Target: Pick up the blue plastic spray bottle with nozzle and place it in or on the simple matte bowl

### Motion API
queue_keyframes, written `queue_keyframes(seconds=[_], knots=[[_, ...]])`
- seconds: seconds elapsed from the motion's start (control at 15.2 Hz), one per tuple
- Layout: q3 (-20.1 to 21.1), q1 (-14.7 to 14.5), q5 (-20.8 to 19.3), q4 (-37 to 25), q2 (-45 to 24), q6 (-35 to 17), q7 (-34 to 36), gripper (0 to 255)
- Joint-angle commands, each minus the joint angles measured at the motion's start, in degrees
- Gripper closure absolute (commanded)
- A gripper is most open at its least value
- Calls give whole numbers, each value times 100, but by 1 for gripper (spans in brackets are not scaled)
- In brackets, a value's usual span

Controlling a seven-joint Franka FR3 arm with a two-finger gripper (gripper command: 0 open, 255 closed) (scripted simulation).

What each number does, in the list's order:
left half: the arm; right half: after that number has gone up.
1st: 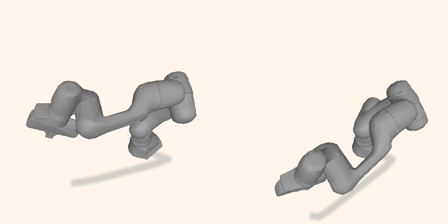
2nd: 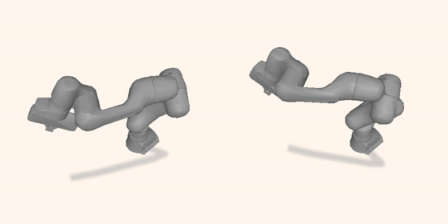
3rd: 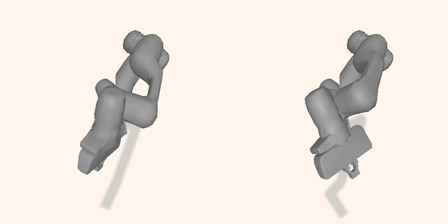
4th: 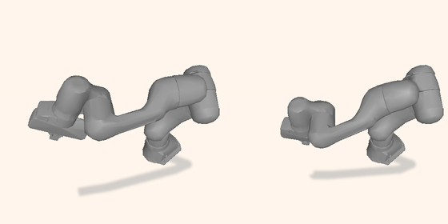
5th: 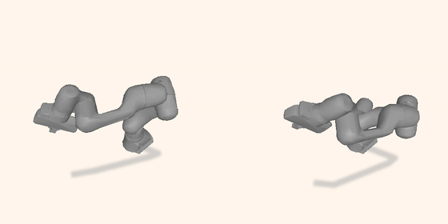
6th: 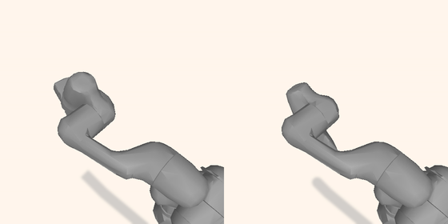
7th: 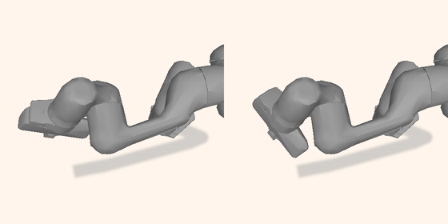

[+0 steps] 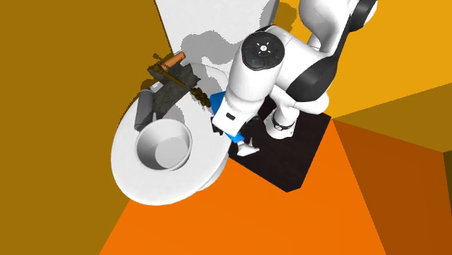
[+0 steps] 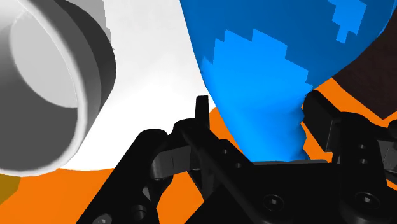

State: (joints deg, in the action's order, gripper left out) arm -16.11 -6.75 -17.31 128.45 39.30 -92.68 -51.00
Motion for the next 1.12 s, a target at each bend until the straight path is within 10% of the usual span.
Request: queue_keyframes(seconds=[0.0,1.06], knots=[[33,-14,30,-194,-42,154,-13,255],[-431,-98,141,-1965,-1283,565,-661,255]])
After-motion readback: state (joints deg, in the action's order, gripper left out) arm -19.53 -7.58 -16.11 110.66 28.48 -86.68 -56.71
